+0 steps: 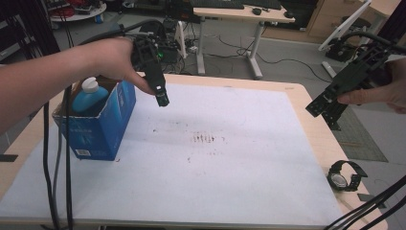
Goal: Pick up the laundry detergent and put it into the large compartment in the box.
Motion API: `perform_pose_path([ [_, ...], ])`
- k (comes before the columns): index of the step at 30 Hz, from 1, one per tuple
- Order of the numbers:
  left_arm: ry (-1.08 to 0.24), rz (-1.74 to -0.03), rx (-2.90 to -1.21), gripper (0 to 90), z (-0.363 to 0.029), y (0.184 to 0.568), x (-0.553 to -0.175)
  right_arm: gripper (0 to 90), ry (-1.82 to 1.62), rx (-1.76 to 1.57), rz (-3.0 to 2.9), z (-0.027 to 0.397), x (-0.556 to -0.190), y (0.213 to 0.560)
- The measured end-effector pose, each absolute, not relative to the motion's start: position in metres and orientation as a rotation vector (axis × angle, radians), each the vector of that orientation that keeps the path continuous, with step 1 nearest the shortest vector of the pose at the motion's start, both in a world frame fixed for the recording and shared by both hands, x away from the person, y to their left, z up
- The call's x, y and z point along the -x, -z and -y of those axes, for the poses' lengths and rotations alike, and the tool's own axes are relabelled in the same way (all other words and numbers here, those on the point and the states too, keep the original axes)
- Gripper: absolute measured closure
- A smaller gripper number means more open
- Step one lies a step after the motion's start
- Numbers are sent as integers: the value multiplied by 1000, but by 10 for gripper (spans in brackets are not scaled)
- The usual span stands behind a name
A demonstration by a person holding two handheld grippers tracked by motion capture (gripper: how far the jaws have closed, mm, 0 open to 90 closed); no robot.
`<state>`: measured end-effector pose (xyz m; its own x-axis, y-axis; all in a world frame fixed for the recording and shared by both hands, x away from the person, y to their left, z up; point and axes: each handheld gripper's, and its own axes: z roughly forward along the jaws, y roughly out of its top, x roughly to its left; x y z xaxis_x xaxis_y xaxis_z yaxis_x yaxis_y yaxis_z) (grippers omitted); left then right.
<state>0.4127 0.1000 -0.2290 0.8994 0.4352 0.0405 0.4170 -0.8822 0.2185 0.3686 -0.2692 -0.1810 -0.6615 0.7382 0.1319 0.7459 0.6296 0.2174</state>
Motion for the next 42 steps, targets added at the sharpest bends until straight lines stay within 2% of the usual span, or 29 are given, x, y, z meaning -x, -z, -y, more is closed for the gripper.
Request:
perform_pose_path([
  [14, -97, -605, -2873, 209, -86, 244, -410, 97, 380, 1290, 2807, 270, -371, 183],
  [42, -90, -611, -2882, 209, -85, 247, -412, 96, 378, 1292, 2800, 272, -372, 188],
])
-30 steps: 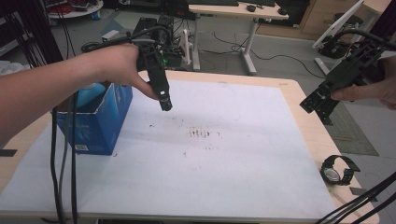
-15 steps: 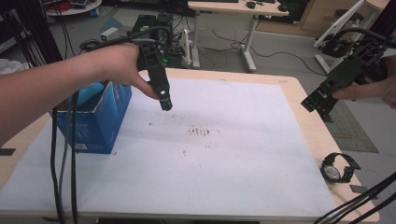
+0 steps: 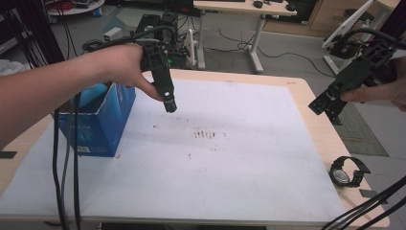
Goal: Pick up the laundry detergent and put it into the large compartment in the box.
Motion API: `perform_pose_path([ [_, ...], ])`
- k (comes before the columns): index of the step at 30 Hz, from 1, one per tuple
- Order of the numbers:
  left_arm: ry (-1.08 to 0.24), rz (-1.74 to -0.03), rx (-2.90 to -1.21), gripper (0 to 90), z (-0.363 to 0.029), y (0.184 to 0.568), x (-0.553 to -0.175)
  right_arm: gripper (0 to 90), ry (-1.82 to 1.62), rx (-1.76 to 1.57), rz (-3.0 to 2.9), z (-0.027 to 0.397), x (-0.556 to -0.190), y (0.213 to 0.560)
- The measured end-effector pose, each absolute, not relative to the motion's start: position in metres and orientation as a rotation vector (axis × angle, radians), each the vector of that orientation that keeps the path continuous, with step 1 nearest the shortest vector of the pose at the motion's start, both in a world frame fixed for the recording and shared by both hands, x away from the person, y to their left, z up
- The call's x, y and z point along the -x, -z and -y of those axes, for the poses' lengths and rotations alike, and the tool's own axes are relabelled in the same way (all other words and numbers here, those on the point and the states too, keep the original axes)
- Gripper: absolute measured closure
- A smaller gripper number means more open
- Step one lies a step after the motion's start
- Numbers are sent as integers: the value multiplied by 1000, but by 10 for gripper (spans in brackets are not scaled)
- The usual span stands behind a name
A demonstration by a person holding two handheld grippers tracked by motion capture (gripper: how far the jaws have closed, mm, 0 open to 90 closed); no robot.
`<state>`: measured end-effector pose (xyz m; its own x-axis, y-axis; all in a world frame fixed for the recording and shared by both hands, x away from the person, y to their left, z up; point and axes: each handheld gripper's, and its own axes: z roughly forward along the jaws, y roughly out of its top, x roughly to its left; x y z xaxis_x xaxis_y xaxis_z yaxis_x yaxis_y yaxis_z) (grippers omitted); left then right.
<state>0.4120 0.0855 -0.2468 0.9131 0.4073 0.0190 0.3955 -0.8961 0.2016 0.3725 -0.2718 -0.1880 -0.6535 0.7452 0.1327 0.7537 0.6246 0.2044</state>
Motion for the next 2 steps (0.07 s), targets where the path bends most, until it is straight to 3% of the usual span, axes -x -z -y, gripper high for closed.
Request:
perform_pose_path([
  [2, -88, -610, -2880, 209, -85, 247, -412, 97, 377, 1296, 2799, 272, -372, 187],
])
